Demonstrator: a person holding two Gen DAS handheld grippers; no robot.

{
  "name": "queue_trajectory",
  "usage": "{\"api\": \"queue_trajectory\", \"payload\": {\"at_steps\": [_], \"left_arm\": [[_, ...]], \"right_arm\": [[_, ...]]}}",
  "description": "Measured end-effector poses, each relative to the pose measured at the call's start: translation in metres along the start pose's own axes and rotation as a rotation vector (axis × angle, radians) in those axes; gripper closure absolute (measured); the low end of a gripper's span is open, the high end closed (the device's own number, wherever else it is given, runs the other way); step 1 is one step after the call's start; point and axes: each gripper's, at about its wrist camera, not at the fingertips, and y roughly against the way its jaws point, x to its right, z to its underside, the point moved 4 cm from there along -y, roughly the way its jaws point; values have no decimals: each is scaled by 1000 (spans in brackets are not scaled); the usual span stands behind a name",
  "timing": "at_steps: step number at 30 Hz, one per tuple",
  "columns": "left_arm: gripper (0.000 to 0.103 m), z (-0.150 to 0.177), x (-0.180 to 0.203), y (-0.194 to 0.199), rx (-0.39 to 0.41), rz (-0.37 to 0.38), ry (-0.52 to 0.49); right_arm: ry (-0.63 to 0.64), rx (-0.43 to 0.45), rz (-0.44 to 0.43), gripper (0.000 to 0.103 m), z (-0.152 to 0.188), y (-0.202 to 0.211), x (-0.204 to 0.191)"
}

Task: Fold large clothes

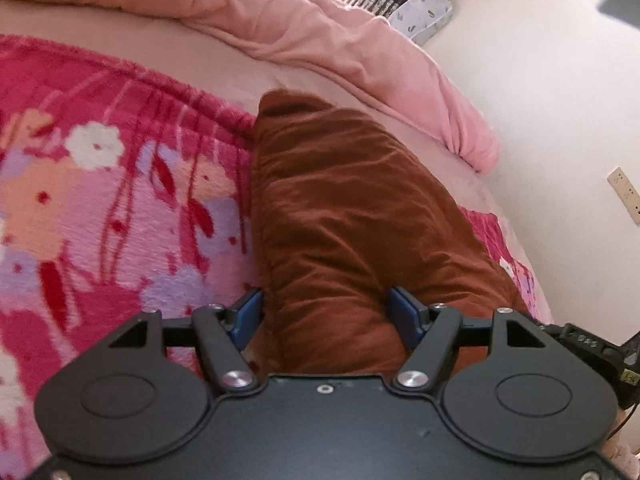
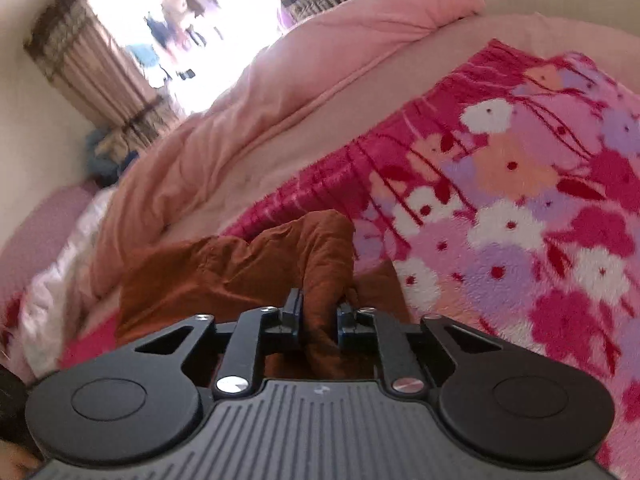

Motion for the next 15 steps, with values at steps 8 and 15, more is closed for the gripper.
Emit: {"api": "queue_trajectory", "payload": {"at_steps": [8,15], "left_arm": [[35,61,13,97,50,-14,-164],[35,150,30,141,94,-35,-307]], "right_arm": [[-10,107,-25,40,27,110,-9],[-193,49,-85,37,99,143,17]]}}
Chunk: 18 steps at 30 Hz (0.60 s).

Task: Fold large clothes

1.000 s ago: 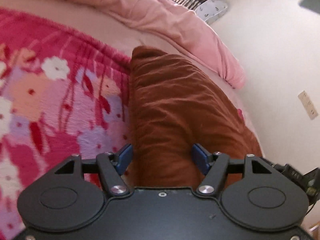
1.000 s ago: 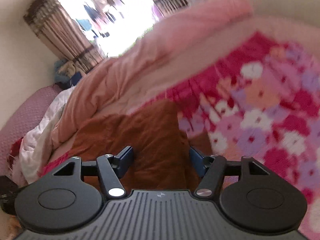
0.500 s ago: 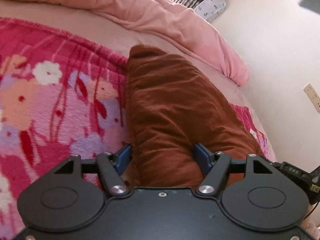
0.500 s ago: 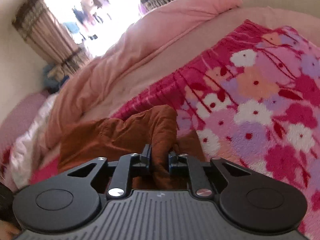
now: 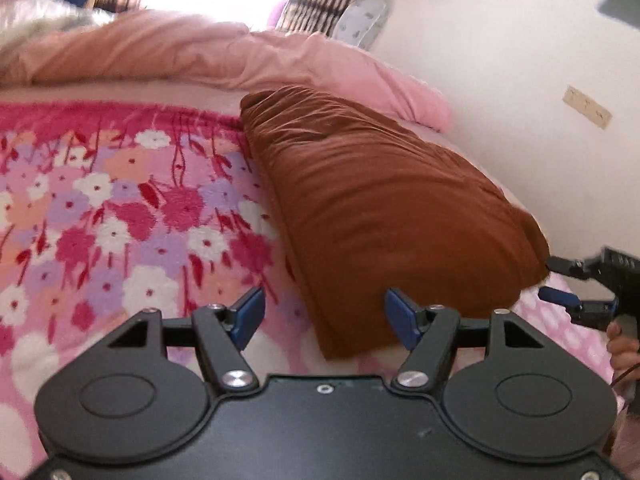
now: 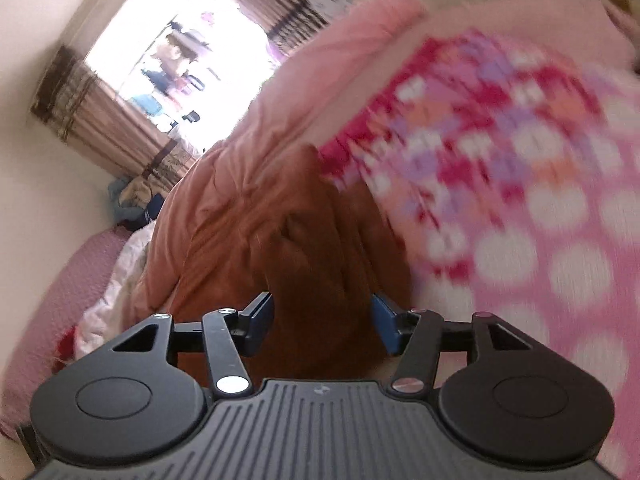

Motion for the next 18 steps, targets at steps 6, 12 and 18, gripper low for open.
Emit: {"api": "queue_trajectory", "payload": {"at_steps": [6,12,18], "left_arm": [[35,17,26,-13,-22,-27,-97],[44,15,34,-32,-15,-87,-98],[67,11,39,-36,11,-187,-102]], "right_arm": [[-34,-11,13,37,10,-23,2],[-14,50,32,36,6,-28,-14],[25,83,61,46,5,-31,-28]]}}
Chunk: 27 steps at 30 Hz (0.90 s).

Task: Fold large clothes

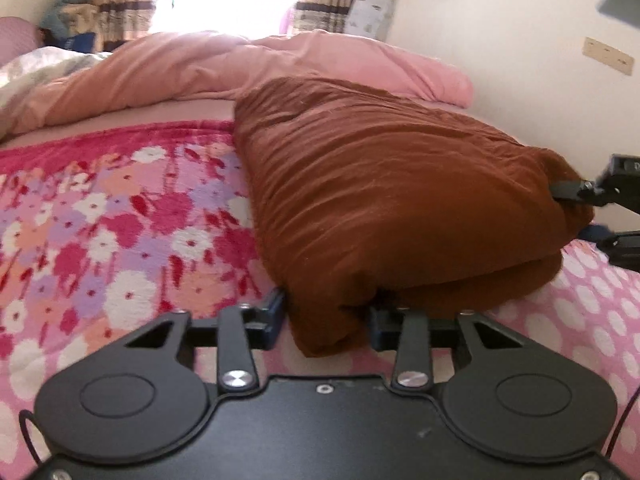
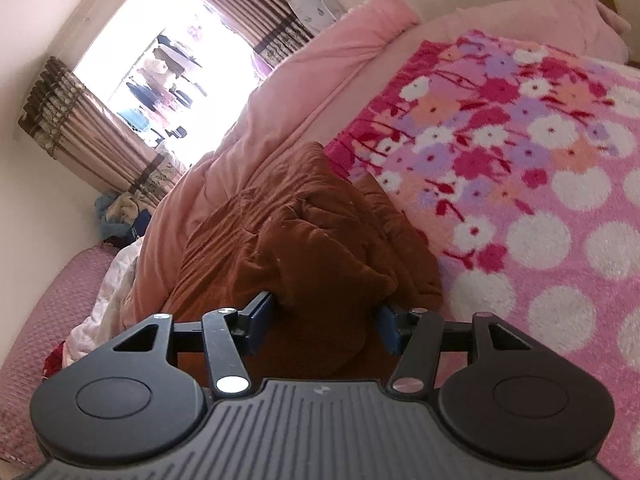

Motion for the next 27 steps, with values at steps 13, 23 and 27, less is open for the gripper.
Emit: {"api": "queue_trajectory", "payload": {"at_steps": [13,23,27], "left_arm": [[55,21,-23,-11,-13,-100,34],[58,18,-31,21,-52,-32,65],[63,-4,-40,62,38,-46,88]], "right_arm": [[-63,-21,-48,83,11,-26,45],[60,0,1,61,8,-1,24],[218,101,99,55,0,34,2]]}}
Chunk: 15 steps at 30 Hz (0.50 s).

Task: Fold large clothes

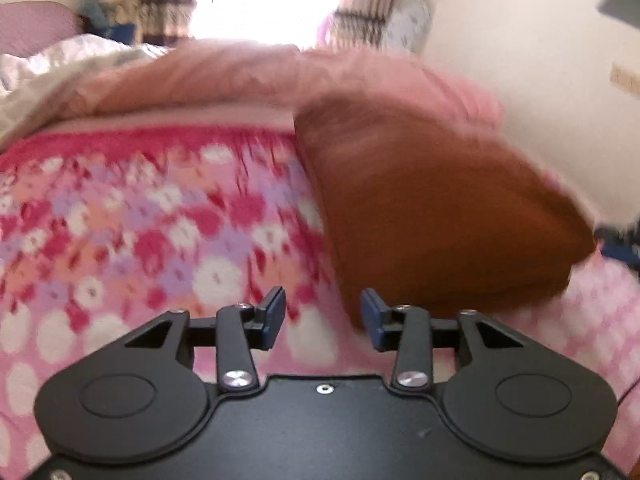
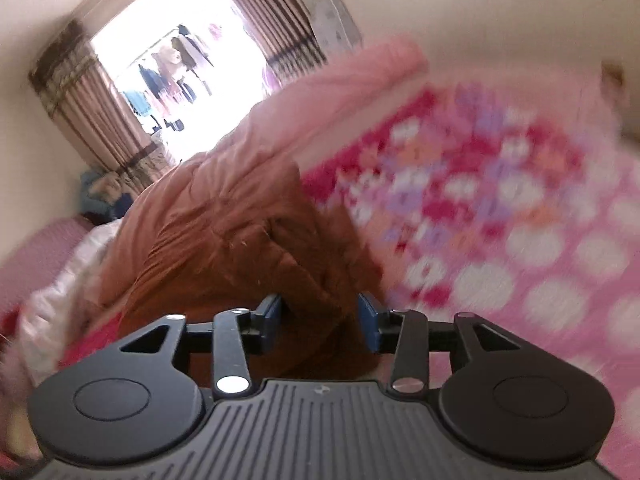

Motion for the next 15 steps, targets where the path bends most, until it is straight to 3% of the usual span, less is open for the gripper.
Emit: {"api": "queue_trajectory", "payload": {"at_steps": [3,6,9,15], "left_arm": [[63,-30,10,10,68,84,44],[63,-47,36,0,90,134,4],[62,-49,60,-21,45,192,-13],[62,-31,73,-62,-34,168,-52]], "right_arm": [[76,82,-8,55,-14,19,-22],[145,90,-44,59,-19,18,-49],[234,84,12,62,-13,4,-67],[288,30,89,67,5,-20,-72]]}}
